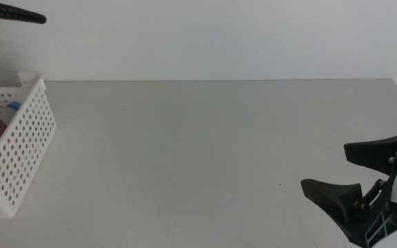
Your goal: Use arms to grab the bottles and put them into the dustbin to the left of the table.
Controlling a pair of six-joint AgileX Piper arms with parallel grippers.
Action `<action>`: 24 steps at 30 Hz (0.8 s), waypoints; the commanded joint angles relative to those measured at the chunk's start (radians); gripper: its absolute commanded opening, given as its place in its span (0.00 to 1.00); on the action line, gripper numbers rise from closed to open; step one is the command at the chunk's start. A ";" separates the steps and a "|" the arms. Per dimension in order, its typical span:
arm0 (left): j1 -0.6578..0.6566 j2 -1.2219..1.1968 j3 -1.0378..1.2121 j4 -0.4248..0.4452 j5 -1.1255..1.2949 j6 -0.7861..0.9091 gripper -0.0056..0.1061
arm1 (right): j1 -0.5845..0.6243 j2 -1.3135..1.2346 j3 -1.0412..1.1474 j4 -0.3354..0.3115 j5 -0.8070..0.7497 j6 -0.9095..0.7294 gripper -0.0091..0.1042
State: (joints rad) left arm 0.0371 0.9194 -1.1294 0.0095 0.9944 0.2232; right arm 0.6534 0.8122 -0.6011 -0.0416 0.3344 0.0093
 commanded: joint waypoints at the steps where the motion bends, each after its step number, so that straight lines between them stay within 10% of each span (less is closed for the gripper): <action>1: -0.007 -0.022 -0.022 -0.004 -0.064 -0.032 0.88 | 0.004 -0.010 -0.030 -0.009 -0.064 -0.009 0.75; 24: -0.007 -0.110 0.096 -0.024 -0.138 -0.098 0.88 | -0.114 -0.134 -0.030 -0.008 -0.064 -0.009 0.75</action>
State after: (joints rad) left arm 0.0371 0.8501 -1.0313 0.0056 0.9453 0.1399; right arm 0.5844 0.7058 -0.6003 -0.0416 0.3354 0.0093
